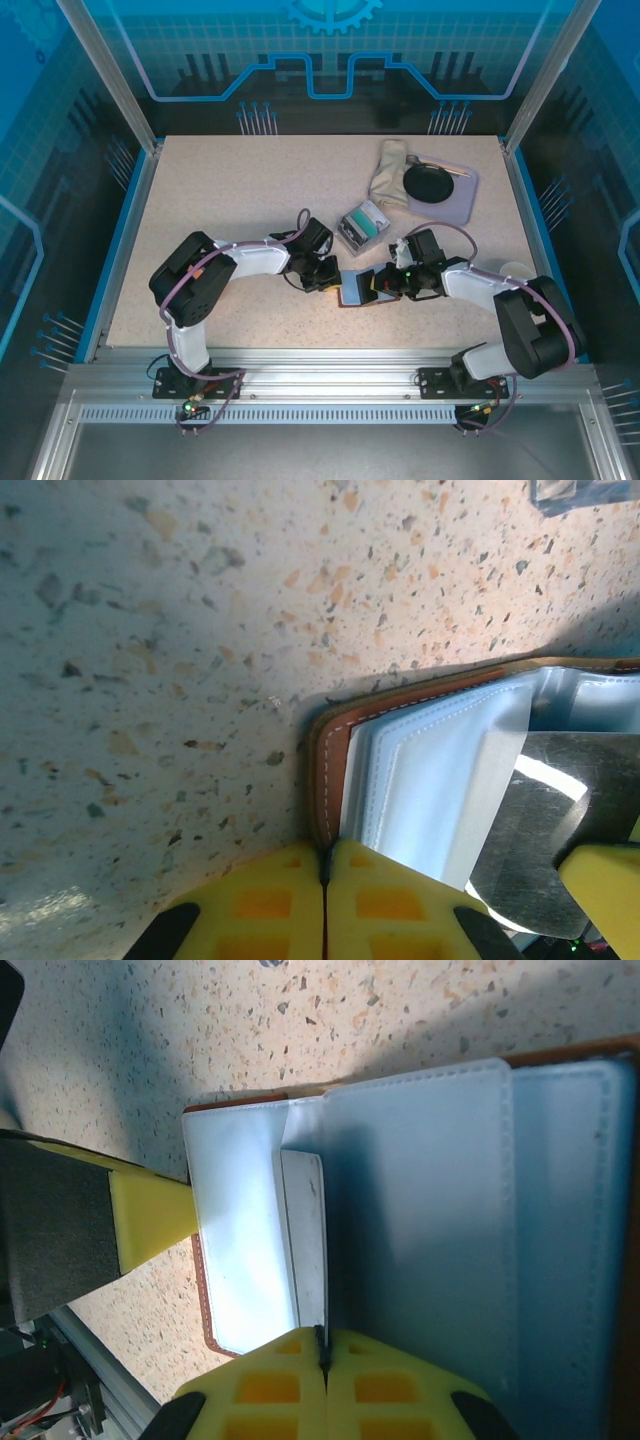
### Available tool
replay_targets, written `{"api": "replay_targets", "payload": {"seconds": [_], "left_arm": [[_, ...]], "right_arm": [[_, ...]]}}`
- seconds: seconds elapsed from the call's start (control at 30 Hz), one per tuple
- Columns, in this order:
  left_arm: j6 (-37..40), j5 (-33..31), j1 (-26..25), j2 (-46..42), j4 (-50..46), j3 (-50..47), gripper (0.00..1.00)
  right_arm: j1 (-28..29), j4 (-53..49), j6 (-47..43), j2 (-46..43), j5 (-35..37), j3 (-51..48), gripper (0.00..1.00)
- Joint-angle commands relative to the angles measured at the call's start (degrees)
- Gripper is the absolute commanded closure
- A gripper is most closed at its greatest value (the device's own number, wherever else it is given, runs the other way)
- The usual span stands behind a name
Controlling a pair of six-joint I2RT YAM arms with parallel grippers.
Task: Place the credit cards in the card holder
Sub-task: Insert the credit card into the card slot.
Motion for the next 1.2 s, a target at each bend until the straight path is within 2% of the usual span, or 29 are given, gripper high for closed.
{"api": "replay_targets", "payload": {"seconds": [0.0,0.27,0.37,0.57,0.73,0.87,0.93,1.17], "left_arm": [[-0.36,-0.22,-0.32,2.27,-1.77,0.41,0.94],[-0.07,-0.13,-0.35,2.09,-1.85,0.06,0.94],[-0.13,-0.23,-0.27,1.87,-1.79,-0.22,0.94],[-0.45,-0.22,-0.28,1.88,-1.35,-0.05,0.94],[-0.3,-0.39,-0.32,1.83,-1.5,0.01,0.94],[-0.04,-0.46,-0.3,1.77,-1.76,-0.03,0.94],[0.05,-0.56,-0.26,1.74,-1.81,-0.08,0.94],[0.09,-0.32,-0.32,1.94,-1.59,-0.12,0.94]], "right_arm": [[-0.08,2.11,1.89,1.75,-0.32,-1.12,0.95],[-0.18,5.83,4.11,3.25,2.24,-0.61,0.96],[0.08,6.99,4.85,4.41,0.98,-0.66,0.96],[4.38,8.55,7.03,5.78,1.35,-0.47,0.92],[5.05,3.02,5.03,5.77,3.8,1.82,0.85],[3.9,-2.22,2.32,3.62,5.72,3.54,0.72],[3.47,-4.17,1.23,3.13,6.18,4.35,0.69],[3.08,-4.12,-0.09,6.0,5.16,5.7,0.72]]}}
